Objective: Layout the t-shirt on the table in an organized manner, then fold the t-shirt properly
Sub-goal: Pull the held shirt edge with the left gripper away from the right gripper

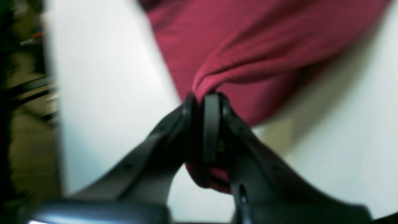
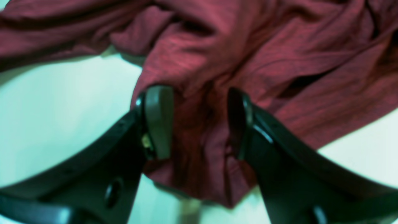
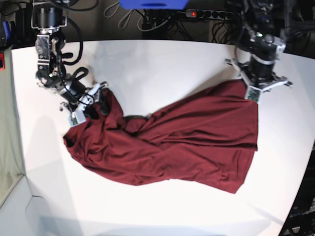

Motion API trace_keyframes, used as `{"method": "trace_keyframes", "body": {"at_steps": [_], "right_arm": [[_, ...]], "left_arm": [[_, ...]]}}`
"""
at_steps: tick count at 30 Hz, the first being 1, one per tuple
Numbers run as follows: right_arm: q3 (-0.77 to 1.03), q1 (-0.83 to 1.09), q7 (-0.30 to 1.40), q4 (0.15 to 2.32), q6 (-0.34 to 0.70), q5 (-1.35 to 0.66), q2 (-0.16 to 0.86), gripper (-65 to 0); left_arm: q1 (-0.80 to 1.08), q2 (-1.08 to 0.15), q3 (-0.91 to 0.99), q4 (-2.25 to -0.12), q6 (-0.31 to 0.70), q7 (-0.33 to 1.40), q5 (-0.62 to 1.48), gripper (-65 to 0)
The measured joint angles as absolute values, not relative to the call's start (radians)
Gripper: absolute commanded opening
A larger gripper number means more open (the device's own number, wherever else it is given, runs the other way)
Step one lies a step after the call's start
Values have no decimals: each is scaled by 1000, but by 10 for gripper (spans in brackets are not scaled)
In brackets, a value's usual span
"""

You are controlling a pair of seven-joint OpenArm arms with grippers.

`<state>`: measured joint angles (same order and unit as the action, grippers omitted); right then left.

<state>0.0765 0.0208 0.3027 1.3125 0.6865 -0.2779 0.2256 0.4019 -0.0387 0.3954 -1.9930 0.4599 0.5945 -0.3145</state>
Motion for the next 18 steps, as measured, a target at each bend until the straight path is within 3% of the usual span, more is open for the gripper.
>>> {"method": "trace_keyframes", "body": {"at_steps": [4,10,18], "right_arm": [[126,28,303,1312,686,-277,242,-360],[188,41,303,1312,685,-278,244,-360],[199,47,302,1314,685,-278,249,-360]], "left_arm": [[403,-39,481,-1993,476,599,-313,-649],[400,-22,613,-1994,657,598,-316,-649],[392,-32,739,-1994,704,602,-287,-649]]}}
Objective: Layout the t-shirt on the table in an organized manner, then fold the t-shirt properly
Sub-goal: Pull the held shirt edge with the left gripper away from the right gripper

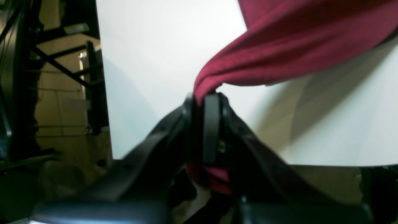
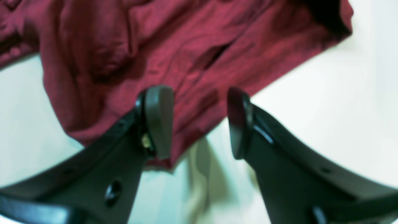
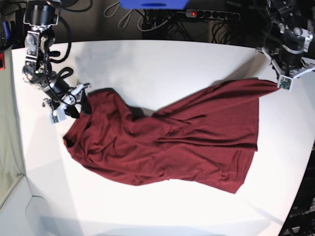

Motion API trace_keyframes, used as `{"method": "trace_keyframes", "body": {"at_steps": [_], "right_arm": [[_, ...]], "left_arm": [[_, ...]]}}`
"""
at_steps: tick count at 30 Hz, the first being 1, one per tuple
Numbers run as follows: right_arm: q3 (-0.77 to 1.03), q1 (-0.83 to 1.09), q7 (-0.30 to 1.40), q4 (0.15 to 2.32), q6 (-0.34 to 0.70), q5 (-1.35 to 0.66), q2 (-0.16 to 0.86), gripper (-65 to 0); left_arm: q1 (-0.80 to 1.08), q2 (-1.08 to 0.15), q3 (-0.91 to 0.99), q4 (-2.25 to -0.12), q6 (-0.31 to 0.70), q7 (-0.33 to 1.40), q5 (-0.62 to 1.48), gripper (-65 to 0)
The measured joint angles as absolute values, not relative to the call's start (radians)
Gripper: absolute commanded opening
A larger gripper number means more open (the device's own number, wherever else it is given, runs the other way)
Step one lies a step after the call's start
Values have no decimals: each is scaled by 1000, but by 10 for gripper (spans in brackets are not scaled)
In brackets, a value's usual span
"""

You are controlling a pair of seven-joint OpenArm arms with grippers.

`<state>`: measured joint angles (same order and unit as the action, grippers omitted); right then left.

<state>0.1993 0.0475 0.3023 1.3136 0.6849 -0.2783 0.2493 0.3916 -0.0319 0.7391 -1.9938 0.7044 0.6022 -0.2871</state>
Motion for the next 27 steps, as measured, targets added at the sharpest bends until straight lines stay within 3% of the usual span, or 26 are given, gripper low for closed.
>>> {"method": "trace_keyframes", "body": {"at_steps": [16,18,24,27], "right_arm": [[196,137,260,1317,688,-297,210,-367],[196,138,260,1317,687,-297,212,-411],[202,148,261,1315,688,-298,224,-650],[196,126,253,1264,708,-317,259,-650]], "left_arm": [[388,-33,810,-2003,704,595,-224,-649],[387,-33,810,-2003,704,594,-224,-649],[388,-33,810,-2003,704,595,-224,-649],[388,-33,811,-2003,704,595,-227,-649]]}}
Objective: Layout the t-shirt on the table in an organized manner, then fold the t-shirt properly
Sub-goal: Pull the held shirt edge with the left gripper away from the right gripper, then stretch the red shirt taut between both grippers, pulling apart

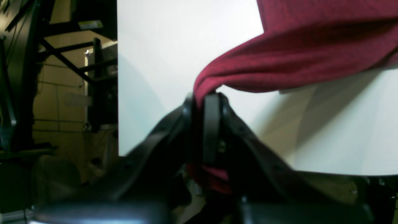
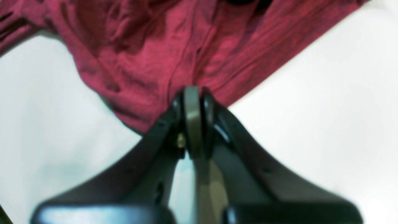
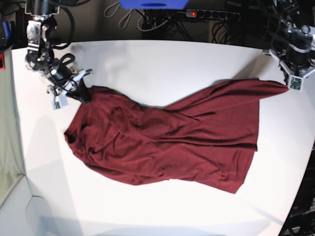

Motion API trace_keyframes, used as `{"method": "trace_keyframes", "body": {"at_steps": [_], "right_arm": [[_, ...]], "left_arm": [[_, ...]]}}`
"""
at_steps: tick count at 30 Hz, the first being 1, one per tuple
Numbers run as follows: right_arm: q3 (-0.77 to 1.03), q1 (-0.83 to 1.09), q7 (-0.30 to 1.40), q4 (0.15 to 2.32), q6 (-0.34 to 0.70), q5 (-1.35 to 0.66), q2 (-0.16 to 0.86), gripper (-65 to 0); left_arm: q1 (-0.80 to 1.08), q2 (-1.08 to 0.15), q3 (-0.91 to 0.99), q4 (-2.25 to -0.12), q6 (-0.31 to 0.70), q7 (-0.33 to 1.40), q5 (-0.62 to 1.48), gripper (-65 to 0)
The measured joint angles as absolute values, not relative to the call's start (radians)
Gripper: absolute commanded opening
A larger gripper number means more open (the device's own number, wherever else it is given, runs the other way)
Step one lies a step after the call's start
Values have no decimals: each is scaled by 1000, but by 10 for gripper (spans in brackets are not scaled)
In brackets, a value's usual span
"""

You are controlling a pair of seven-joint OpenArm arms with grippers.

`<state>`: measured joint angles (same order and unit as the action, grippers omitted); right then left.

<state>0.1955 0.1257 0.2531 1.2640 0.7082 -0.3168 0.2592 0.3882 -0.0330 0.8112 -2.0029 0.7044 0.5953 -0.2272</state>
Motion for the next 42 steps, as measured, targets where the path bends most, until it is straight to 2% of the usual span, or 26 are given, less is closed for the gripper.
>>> {"method": "trace_keyframes", "body": {"at_steps": [9,16,28,42], "right_arm": [[206,-22,216,1048,719,-339,344,-650],[205,-61,248,1035,714,-315,389,-650],[376,-58,289,1027,702,-285,398,-650],[471,-43,292,1026,702,-282,398,-650]], "left_arm": [[427,-27,833,-2003,707,602,-227,-649],[500,-31,828,-2003,708,596,-228,-649],[520,-33,820,-1995,707,593,-227,-649],[601,-31,504,-1917,704,598,-235,-649]]}}
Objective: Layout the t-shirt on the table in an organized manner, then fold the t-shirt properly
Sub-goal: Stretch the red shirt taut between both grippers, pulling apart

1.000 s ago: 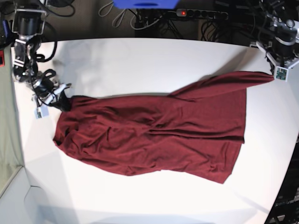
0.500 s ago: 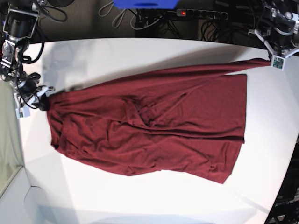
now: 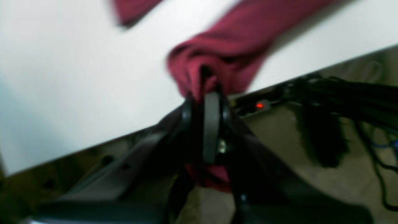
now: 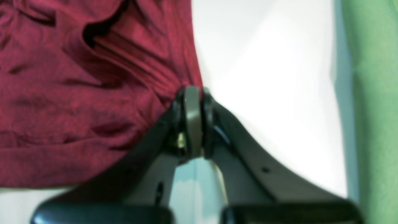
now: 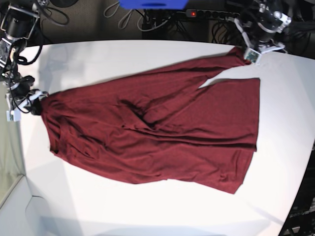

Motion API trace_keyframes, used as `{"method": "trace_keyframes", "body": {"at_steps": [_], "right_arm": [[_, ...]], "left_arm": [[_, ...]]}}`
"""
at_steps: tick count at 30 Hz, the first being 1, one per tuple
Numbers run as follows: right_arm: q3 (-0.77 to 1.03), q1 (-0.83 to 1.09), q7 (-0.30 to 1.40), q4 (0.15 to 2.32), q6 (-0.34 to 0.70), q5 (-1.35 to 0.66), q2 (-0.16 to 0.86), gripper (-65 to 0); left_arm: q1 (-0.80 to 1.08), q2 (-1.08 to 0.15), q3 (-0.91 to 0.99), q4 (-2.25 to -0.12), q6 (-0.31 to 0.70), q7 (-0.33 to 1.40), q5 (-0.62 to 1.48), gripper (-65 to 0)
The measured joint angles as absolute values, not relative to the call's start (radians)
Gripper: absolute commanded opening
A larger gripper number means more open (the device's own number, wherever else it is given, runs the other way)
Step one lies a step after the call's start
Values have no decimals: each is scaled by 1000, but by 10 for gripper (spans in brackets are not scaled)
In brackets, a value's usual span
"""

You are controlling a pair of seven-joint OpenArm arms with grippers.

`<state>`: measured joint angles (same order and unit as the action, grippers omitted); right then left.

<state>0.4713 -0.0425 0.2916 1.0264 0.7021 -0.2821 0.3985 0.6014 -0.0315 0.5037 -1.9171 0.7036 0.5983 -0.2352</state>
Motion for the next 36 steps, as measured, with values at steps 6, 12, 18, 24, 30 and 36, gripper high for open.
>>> {"method": "trace_keyframes", "body": {"at_steps": [6,12,18,24,30,36], "right_arm": [[513,-36,295,1026,702,-281,397,-650],[519,-36,294,1026,702,-278,398,-650],[519,-33,295,1026,702,-278,396,-650],[519,-33,295,1026,702,-277,396,-650],[519,-33,296,1026,702,-276,396,-650],[519,-33,295,1026,702,-277,396,-650]], "left_arm": [[592,-38,476,-1926,705,596,-236,-649],[446,-72,615,-1973,705,587,-234,-649],[284,-77,707,-1971,704,593,-238,-649],[247,-78,685,-1972,706,597,-243,-650],[281,-76,652,-1972,707,587,-234,-650],[321,-78,653,-1945,707,596,-239,-639]]}}
